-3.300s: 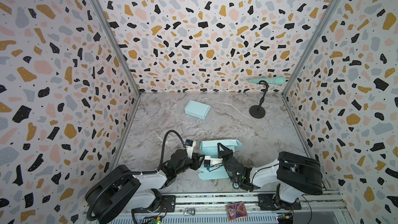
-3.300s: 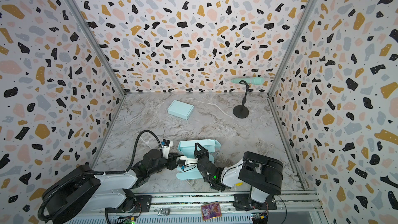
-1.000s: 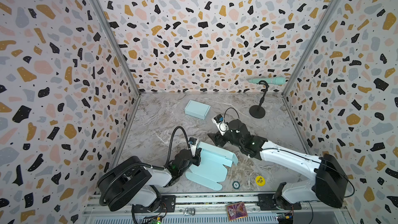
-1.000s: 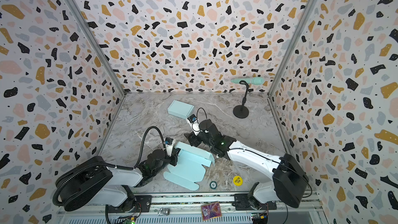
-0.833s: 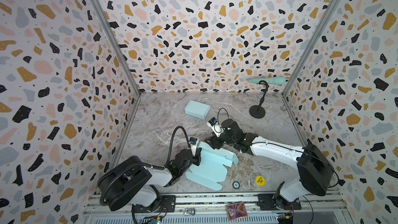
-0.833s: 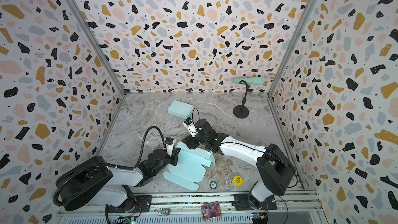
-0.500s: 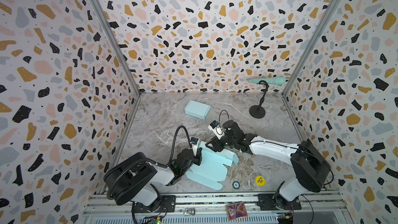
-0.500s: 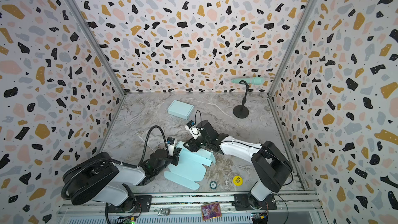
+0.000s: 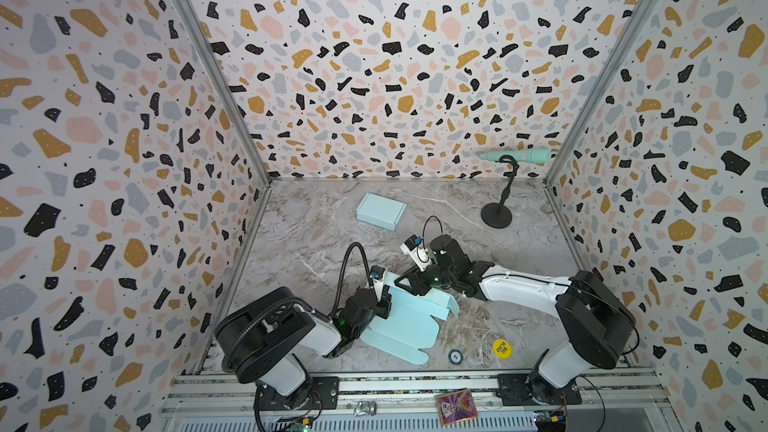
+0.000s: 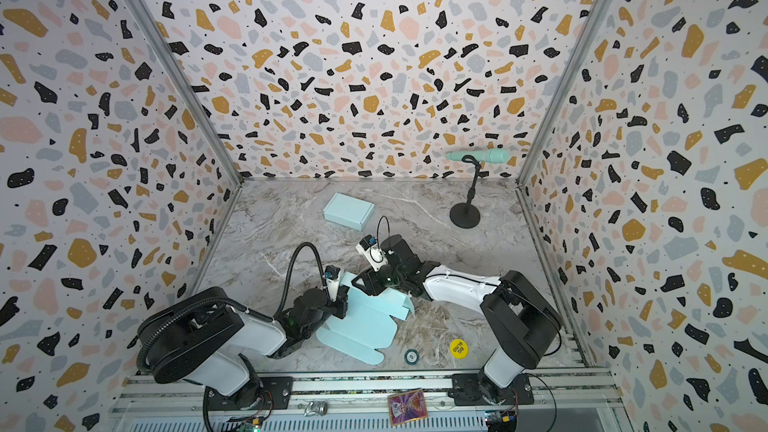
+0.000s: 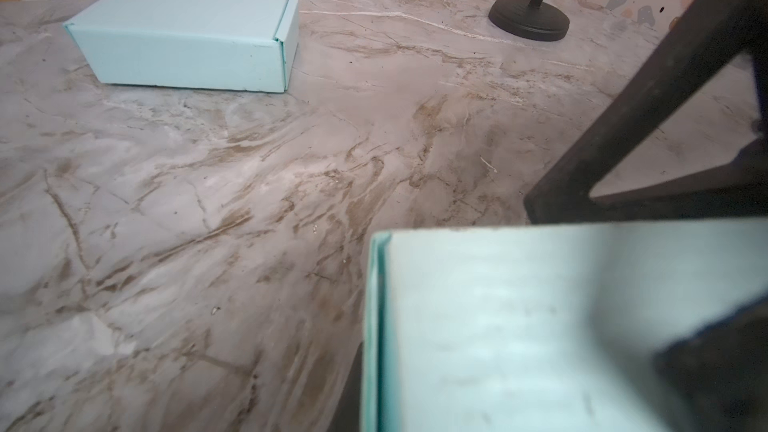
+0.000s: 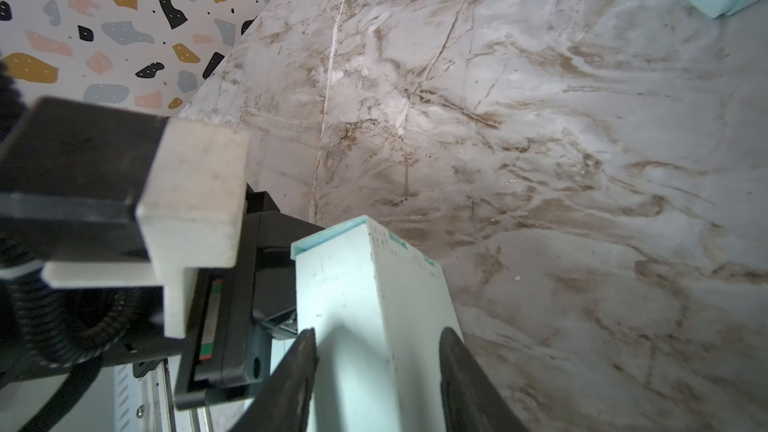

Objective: Fold the paper box

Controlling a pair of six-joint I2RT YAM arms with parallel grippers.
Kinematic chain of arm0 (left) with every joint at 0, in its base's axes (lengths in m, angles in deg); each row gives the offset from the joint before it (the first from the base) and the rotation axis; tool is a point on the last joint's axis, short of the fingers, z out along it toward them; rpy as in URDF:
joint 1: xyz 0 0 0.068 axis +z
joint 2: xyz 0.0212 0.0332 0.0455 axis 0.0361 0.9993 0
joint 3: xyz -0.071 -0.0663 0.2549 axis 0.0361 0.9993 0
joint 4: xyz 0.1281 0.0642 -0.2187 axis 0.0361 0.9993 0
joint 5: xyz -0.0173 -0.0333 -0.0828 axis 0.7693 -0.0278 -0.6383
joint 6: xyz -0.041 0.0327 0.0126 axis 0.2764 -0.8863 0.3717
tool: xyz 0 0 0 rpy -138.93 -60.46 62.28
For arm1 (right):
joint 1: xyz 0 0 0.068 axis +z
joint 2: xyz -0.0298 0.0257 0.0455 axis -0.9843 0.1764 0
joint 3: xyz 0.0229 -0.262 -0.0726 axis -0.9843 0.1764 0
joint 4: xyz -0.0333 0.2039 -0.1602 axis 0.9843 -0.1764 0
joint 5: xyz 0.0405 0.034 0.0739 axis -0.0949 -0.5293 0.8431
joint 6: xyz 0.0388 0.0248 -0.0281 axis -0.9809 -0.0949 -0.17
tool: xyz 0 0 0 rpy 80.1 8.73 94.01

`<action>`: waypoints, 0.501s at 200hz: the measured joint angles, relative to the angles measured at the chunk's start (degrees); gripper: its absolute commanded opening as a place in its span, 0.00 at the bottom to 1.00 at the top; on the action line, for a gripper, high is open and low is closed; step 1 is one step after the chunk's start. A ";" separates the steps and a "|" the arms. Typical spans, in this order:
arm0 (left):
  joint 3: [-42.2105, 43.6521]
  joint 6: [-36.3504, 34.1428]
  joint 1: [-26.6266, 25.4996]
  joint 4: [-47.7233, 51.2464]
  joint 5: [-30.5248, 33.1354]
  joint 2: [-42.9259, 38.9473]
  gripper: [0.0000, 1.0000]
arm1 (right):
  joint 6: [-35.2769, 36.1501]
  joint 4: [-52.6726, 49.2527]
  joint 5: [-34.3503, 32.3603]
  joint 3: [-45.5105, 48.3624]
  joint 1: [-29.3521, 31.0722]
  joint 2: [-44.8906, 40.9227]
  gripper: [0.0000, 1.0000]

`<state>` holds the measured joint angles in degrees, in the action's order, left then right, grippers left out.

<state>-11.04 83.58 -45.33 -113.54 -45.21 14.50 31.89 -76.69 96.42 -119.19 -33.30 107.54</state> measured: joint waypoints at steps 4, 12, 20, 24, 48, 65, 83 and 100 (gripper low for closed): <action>0.00 0.11 -0.02 0.00 0.13 0.17 0.18 | -0.11 0.04 -0.02 0.17 0.15 0.00 0.48; 0.00 0.11 -0.07 -0.09 0.22 0.61 0.18 | -0.42 0.24 -0.02 0.57 0.39 0.00 0.48; 0.00 0.13 -0.26 -0.17 0.35 0.94 0.18 | -0.70 0.66 0.00 0.85 0.52 0.00 0.47; 0.00 0.15 -0.33 -0.15 0.48 1.07 0.18 | -0.85 0.70 -0.02 0.92 0.52 -0.02 0.47; 0.39 0.79 -0.63 -0.37 0.76 0.83 0.18 | -1.25 1.11 -0.42 1.27 0.63 -0.24 0.46; 1.57 1.46 -0.68 -0.90 0.90 -0.48 0.17 | -1.36 1.11 -0.98 1.27 0.66 -0.35 0.46; 2.34 2.05 -0.85 -1.49 0.94 -0.96 0.17 | -1.40 1.11 -1.46 1.27 0.79 -0.46 0.46; 2.32 2.10 -0.85 -1.75 0.96 -0.72 0.17 | -1.42 1.11 -1.70 1.27 0.83 -0.46 0.45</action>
<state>-8.72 85.68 -46.18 -115.29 -44.25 13.78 30.47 -75.58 94.71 -117.92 -32.46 107.08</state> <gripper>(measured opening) 0.169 0.455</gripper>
